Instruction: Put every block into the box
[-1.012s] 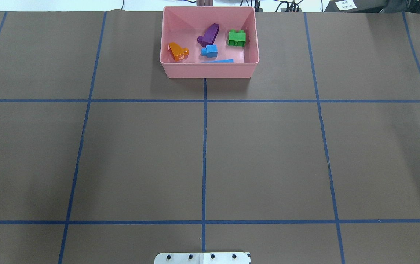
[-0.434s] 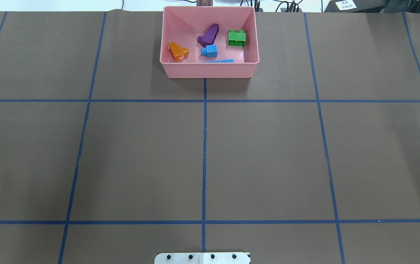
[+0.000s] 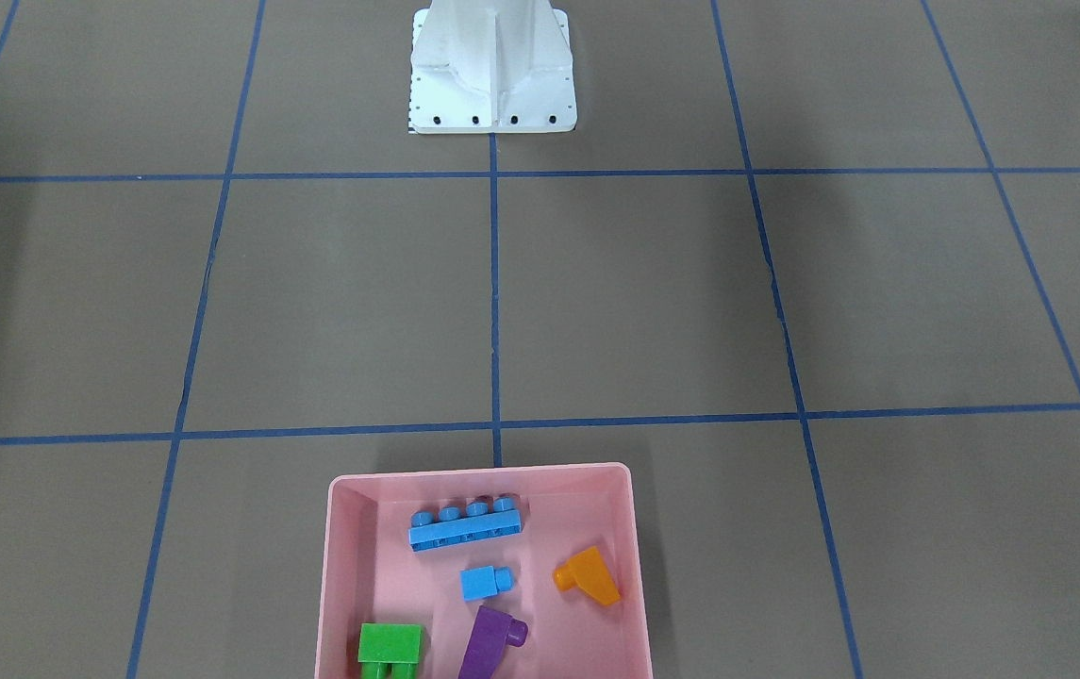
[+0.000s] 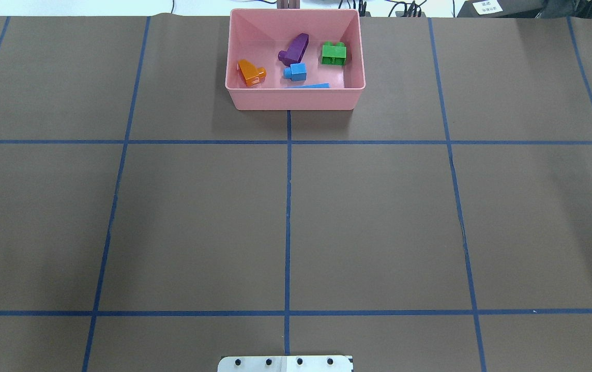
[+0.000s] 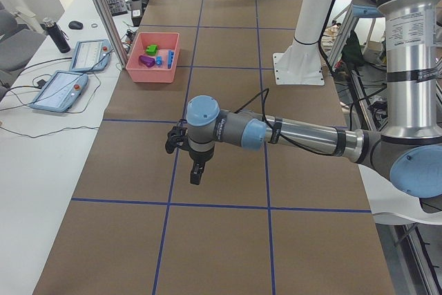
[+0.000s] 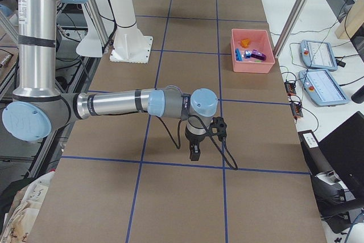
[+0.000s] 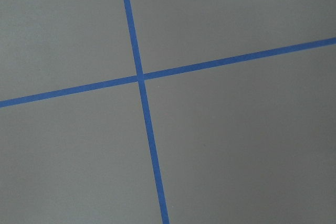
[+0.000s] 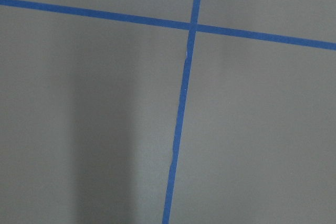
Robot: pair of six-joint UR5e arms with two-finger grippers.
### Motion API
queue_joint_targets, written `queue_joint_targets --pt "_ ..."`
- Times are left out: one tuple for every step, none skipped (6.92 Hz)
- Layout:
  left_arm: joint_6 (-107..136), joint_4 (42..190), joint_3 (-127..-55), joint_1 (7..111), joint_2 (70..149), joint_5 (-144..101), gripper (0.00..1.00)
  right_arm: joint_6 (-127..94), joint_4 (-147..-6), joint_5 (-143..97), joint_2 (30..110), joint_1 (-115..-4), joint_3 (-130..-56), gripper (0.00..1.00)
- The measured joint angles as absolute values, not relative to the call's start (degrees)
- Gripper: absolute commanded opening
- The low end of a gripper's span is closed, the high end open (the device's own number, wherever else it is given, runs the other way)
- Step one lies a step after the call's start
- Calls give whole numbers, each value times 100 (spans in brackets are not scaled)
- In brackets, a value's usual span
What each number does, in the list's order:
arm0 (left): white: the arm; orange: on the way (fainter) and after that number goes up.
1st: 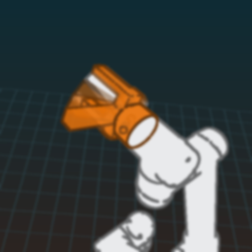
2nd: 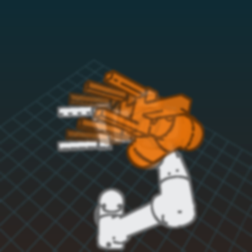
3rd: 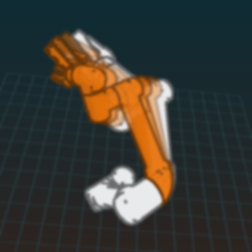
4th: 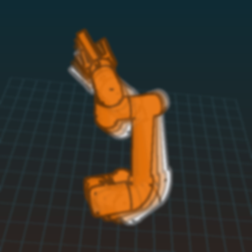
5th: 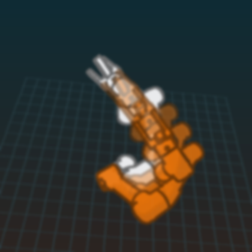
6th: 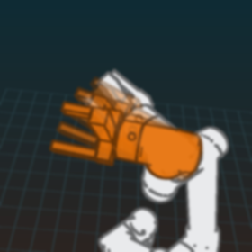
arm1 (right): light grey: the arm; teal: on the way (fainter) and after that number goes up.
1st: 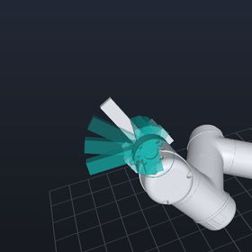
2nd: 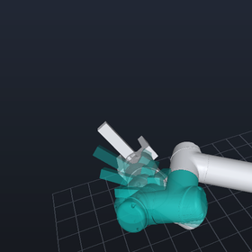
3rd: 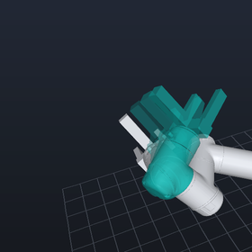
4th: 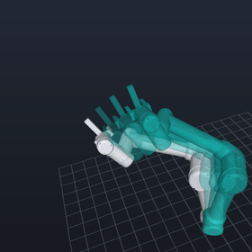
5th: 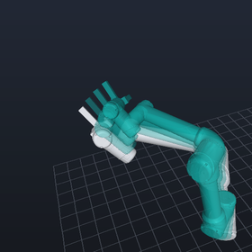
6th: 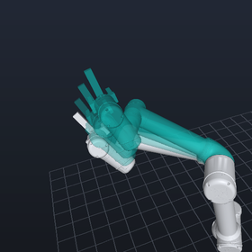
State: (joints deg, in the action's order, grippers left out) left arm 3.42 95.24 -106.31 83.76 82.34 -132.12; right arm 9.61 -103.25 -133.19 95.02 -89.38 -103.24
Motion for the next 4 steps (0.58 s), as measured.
queue_joint_targets --pt "343 9526 -10640 8376 8230 -13218 100 964 -10325 -13398 9502 -8938 -10319 100" --pt "343 9527 -10649 8376 8228 -13224 100 968 -10321 -13451 9501 -8938 -10319 100" --pt "343 9527 -10659 8376 8228 -13226 100 972 -10319 -13468 9501 -8938 -10312 100" --pt "343 9527 -10665 8376 8232 -13227 100 973 -10320 -13469 9505 -8938 -10304 100"
